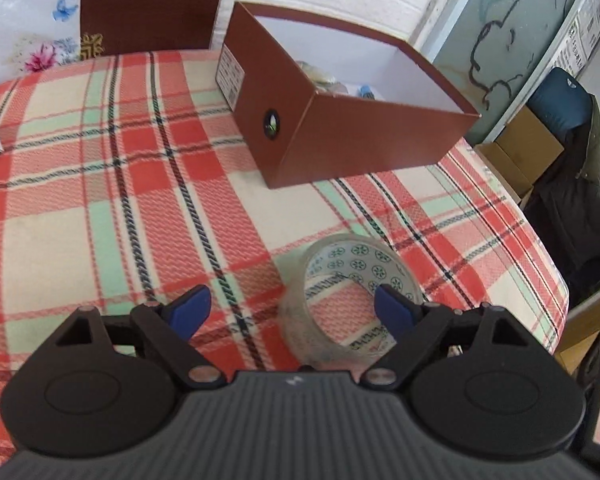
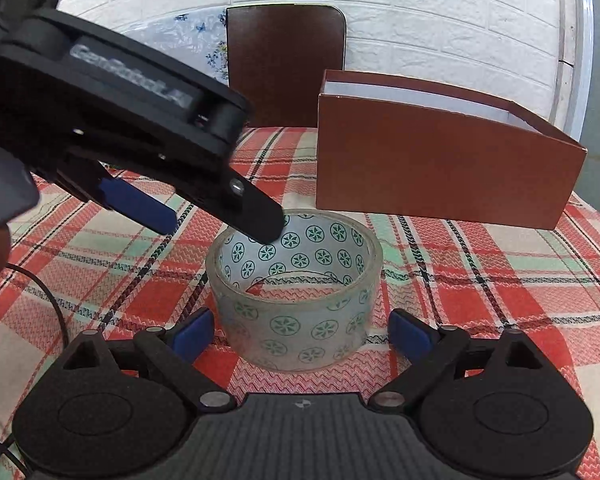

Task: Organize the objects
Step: 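Carry the clear tape roll into the brown box and release it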

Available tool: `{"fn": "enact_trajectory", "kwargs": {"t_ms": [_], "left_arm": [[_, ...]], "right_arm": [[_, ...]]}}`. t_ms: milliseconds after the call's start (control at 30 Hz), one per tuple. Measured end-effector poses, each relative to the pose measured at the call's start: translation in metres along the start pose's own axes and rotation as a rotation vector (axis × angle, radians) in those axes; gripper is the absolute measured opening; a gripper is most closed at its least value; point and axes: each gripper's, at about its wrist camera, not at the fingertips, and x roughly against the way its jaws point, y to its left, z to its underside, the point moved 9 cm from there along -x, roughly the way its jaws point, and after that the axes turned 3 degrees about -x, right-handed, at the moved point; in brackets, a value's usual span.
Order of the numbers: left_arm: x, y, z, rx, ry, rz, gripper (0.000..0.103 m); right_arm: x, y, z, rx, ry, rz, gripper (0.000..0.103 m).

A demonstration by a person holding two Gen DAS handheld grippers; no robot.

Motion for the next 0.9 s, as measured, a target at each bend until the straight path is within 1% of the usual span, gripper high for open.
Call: {"fn": "enact_trajectory", "kwargs": {"t_ms": [33, 67, 100, 133, 167, 200, 267, 333, 400, 500, 567, 600, 667, 733, 833, 900], "left_arm": [[-0.005, -0.001, -0.001, -0.001, 0.009, 0.000, 0.089], [-0.010, -0.002, -0.002, -0.005, 0.017, -0.002, 0.085], [-0.013, -0.003, -0.002, -0.011, 0.027, -0.006, 0.076], [-0.020, -0.003, -0.002, -0.018, 0.048, -0.012, 0.070], [-0.027, -0.003, 0.001, -0.022, 0.075, -0.018, 0.049], [-0.036, -0.003, 0.005, -0.022, 0.112, -0.023, 0.033], [-0.038, -0.002, 0.006, -0.026, 0.097, -0.039, 0.027], [-0.031, -0.005, 0.002, -0.030, 0.087, -0.049, 0.026], [-0.012, -0.011, -0.014, -0.034, 0.013, -0.036, 0.026], [0.017, -0.028, -0.054, -0.092, -0.127, -0.036, 0.026], [0.025, -0.038, -0.084, -0.132, -0.195, -0.051, 0.026], [0.024, -0.044, -0.100, -0.151, -0.215, -0.056, 0.026], [0.015, -0.054, -0.130, -0.167, -0.227, -0.052, 0.027], [-0.002, -0.067, -0.159, -0.184, -0.230, -0.032, 0.027], [-0.039, -0.090, -0.191, -0.208, -0.205, -0.020, 0.027], [-0.066, -0.101, -0.209, -0.219, -0.186, -0.024, 0.029]], "right_arm": [[0.000, 0.000, 0.000, -0.002, 0.001, -0.001, 0.093], [0.000, 0.000, 0.001, -0.003, 0.002, 0.000, 0.093], [-0.001, 0.001, 0.000, 0.000, 0.004, 0.002, 0.094], [-0.002, 0.002, 0.000, 0.005, 0.007, 0.004, 0.093], [-0.004, 0.002, 0.000, 0.013, 0.011, 0.007, 0.091], [-0.007, 0.004, 0.000, 0.024, 0.016, 0.006, 0.086], [-0.006, 0.008, -0.001, 0.054, 0.002, 0.009, 0.085], [0.000, 0.010, -0.003, 0.067, -0.039, 0.013, 0.085], [0.015, 0.011, -0.016, 0.097, -0.142, 0.037, 0.085], [0.032, 0.004, -0.051, 0.120, -0.308, 0.085, 0.085], [0.033, -0.008, -0.078, 0.110, -0.381, 0.104, 0.085], [0.031, -0.016, -0.090, 0.111, -0.406, 0.118, 0.085], [0.024, -0.034, -0.113, 0.106, -0.441, 0.147, 0.085], [0.014, -0.059, -0.131, 0.099, -0.456, 0.184, 0.085], [-0.007, -0.102, -0.150, 0.071, -0.437, 0.215, 0.085], [-0.024, -0.129, -0.160, 0.056, -0.417, 0.238, 0.085]]}}
